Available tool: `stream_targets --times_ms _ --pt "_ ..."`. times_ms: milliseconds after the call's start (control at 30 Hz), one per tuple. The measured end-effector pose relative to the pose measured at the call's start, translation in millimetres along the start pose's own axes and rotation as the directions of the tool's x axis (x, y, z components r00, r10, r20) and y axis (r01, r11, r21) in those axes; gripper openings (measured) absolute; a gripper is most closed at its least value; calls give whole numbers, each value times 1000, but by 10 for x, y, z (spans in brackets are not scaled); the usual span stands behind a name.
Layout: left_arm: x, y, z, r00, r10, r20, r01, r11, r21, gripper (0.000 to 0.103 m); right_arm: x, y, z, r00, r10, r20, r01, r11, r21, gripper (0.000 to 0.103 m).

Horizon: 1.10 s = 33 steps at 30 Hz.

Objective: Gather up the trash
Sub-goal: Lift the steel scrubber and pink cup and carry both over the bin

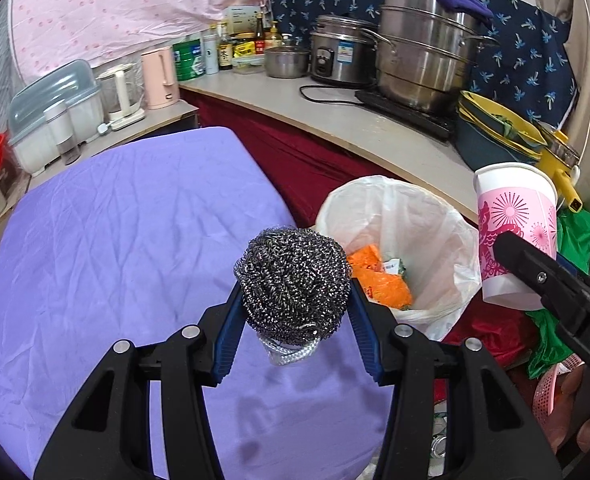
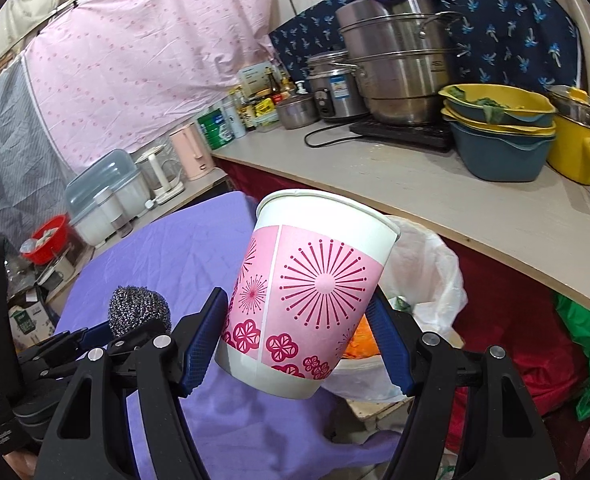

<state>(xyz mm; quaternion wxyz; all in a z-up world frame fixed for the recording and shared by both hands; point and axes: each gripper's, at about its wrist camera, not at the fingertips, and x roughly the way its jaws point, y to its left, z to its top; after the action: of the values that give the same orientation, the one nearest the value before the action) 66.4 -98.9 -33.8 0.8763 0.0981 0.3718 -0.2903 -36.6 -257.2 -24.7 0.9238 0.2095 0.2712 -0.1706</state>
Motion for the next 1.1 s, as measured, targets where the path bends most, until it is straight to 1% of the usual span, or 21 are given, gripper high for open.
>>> stream_targets --times_ms 167,467,800,1100 --pt "108 -190 73 1000 -22 -8 23 999 22 48 51 -224 27 999 -33 -2 33 999 29 67" --pt "314 -419 177 998 -52 -29 53 998 45 48 203 -481 47 997 -70 -17 71 995 72 67" --pt "577 -649 286 994 -89 -55 92 994 61 48 424 -681 39 994 -94 -50 99 989 109 67" --pt "855 -733 332 992 -100 -77 105 992 64 48 553 -754 79 992 -114 -59 121 985 123 67"
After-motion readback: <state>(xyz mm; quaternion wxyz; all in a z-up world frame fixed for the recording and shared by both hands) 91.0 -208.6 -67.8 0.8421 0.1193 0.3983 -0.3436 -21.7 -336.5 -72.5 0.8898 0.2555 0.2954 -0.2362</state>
